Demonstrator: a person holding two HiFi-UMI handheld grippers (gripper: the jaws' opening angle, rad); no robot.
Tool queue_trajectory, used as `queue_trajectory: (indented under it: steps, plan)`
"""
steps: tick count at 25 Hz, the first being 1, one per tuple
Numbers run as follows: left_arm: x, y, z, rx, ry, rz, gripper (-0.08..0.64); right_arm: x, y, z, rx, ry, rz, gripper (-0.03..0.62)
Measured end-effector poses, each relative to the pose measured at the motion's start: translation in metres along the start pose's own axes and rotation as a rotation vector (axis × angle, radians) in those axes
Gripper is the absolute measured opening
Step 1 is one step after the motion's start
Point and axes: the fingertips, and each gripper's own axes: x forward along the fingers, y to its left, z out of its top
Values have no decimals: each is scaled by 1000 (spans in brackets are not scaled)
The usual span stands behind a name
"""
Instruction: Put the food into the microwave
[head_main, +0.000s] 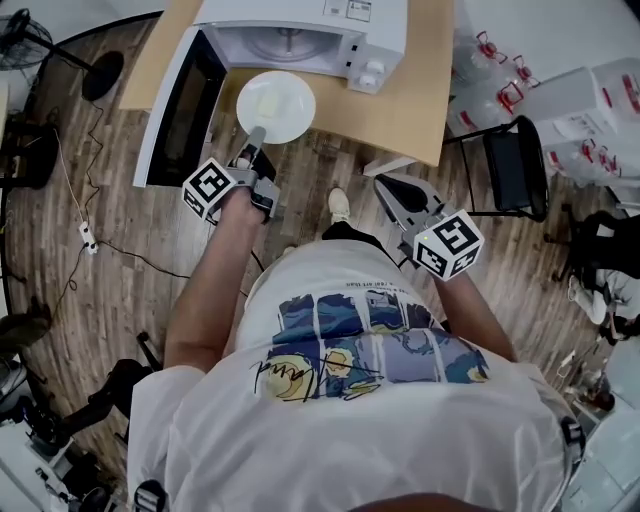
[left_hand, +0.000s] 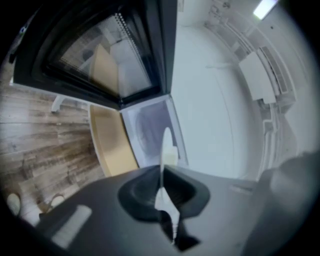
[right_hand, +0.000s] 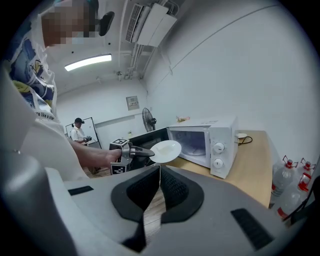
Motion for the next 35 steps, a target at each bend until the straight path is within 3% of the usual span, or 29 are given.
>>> queue_trajectory:
  steps: [19, 35]
  plan:
    - [147, 50, 41, -28, -109, 110, 15, 6, -144, 20, 9, 61, 6, 11]
    - [215, 73, 62, -60, -178, 180, 15, 7, -206, 22, 34, 91, 12, 11]
